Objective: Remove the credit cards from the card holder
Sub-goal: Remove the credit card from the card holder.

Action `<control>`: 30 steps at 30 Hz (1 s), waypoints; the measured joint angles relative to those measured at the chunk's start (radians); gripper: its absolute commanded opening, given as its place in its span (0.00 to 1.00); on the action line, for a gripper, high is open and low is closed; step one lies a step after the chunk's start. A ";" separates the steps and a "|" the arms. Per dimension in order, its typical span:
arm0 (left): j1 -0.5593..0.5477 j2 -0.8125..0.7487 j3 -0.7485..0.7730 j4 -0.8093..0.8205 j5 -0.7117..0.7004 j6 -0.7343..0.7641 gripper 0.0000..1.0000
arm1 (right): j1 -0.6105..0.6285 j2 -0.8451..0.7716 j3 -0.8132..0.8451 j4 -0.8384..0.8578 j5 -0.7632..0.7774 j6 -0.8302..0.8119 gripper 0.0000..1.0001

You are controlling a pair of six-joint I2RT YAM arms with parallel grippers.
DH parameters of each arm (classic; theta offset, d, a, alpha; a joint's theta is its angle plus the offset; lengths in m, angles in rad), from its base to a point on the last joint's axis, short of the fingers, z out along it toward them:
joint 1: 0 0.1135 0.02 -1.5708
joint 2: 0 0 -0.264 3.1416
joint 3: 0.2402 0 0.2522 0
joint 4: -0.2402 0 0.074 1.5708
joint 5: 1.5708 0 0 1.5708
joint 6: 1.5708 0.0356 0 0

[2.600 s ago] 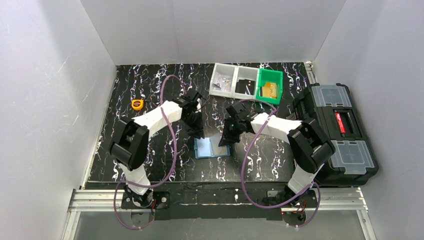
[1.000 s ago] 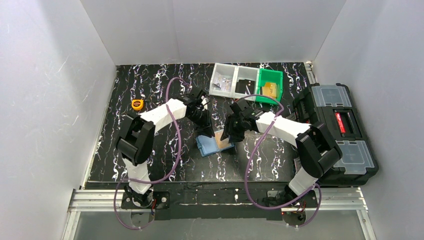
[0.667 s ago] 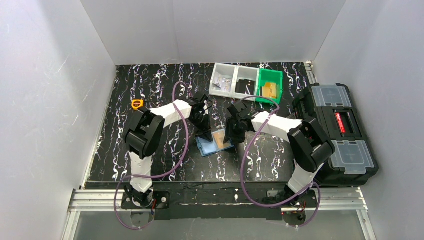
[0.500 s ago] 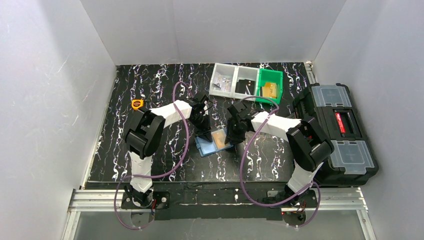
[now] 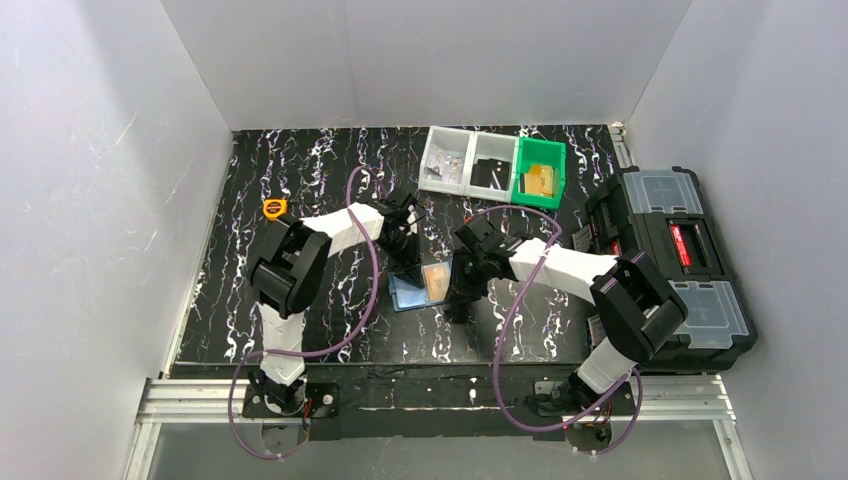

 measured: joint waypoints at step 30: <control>-0.014 0.018 -0.011 0.007 0.071 0.040 0.04 | -0.064 0.094 0.071 0.025 -0.001 -0.024 0.41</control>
